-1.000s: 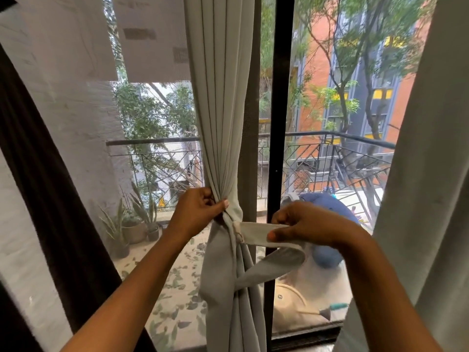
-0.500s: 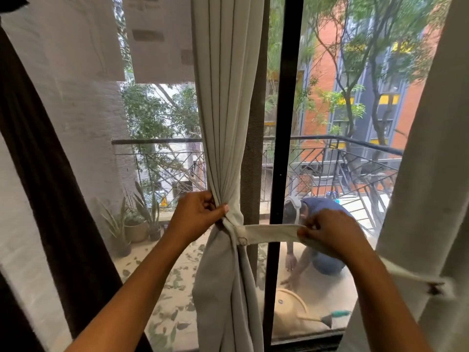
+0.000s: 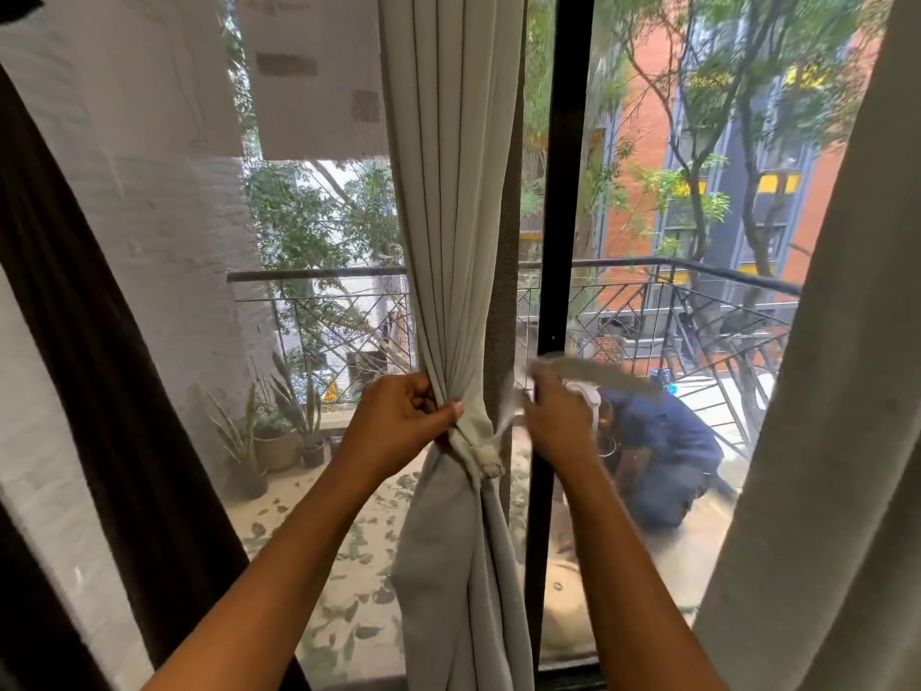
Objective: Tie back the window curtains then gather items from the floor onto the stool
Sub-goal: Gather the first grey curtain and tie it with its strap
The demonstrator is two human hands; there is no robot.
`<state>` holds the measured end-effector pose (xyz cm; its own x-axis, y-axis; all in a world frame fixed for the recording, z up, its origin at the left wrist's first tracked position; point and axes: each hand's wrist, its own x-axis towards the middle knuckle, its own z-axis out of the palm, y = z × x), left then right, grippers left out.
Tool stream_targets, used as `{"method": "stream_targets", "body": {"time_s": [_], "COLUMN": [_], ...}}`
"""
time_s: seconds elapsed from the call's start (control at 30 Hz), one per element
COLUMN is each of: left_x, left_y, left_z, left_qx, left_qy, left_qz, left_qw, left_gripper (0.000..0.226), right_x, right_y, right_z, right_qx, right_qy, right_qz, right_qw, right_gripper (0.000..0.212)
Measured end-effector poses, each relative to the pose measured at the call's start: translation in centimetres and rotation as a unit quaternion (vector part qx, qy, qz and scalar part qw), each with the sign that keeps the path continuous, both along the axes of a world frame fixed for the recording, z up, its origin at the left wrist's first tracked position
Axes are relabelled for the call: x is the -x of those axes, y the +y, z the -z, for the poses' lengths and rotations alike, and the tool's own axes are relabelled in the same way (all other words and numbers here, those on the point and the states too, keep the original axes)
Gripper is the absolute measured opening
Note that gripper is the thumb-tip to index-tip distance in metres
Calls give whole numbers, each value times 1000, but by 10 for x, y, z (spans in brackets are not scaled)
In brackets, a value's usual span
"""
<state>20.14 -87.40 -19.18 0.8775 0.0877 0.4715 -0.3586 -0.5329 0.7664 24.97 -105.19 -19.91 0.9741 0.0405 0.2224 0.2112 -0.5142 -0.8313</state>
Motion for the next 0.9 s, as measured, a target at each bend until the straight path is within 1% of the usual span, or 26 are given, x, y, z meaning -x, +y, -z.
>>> {"method": "stream_targets", "body": {"time_s": [0.03,0.07,0.1,0.13,0.17,0.2,0.23,0.3,0.33,0.37,0.4,0.43,0.53,0.63,0.73,0.77,0.8,0.83,0.9], "left_x": [0,2,4,6,8,10,11,11,11,11,11,10,15,15,16,17,19,21,24], "left_y": [2,6,9,14,18,22,25,28,27,24,22,20,14,14,12,12,14,18,33], "left_z": [-1,-2,-3,-4,-6,-7,-9,-14,-17,-20,-21,-23,-28,-30,-29,-28,-28,-29,-32], "left_qx": [-5,-7,-7,-10,-14,-17,-19,-22,-23,-28,-37,-49,-69,-68,-64,-62,-47,-6,116], "left_qy": [-2,-2,-1,2,5,14,22,40,55,65,71,68,71,77,67,59,46,24,-33], "left_qz": [-7,-15,-19,-22,-22,-21,-20,-15,-11,-4,-4,-5,-8,-6,-13,-9,-1,9,7], "left_qw": [1000,1000,1000,1000,1000,1000,999,999,998,997,997,996,995,995,996,996,998,1000,993], "left_gripper": [29,25,22,19,17,16,17,30,31,24,16,14,28,23,32,30,25,17,4], "right_x": [1,4,7,12,16,17,18,20,22,26,28,30,32,29,24,22,21,20,15], "right_y": [17,25,25,22,20,19,18,20,25,31,36,40,49,56,59,58,56,53,48], "right_z": [0,6,14,15,17,19,22,30,31,32,34,33,33,32,31,30,29,28,29], "right_qx": [-166,-259,-307,-296,-268,-232,-218,-225,-231,-242,-248,-256,-251,-198,-178,-169,-160,-157,-165], "right_qy": [60,96,115,115,104,90,82,70,62,53,42,32,3,-30,-39,-43,-45,-44,-31], "right_qz": [-164,-262,-322,-339,-344,-349,-364,-380,-376,-363,-347,-332,-279,-199,-185,-186,-187,-187,-177], "right_qw": [970,925,888,885,894,903,902,895,895,898,903,907,927,960,966,967,968,969,970], "right_gripper": [41,45,49,53,52,45,44,63,68,70,68,65,55,43,37,33,28,25,24]}}
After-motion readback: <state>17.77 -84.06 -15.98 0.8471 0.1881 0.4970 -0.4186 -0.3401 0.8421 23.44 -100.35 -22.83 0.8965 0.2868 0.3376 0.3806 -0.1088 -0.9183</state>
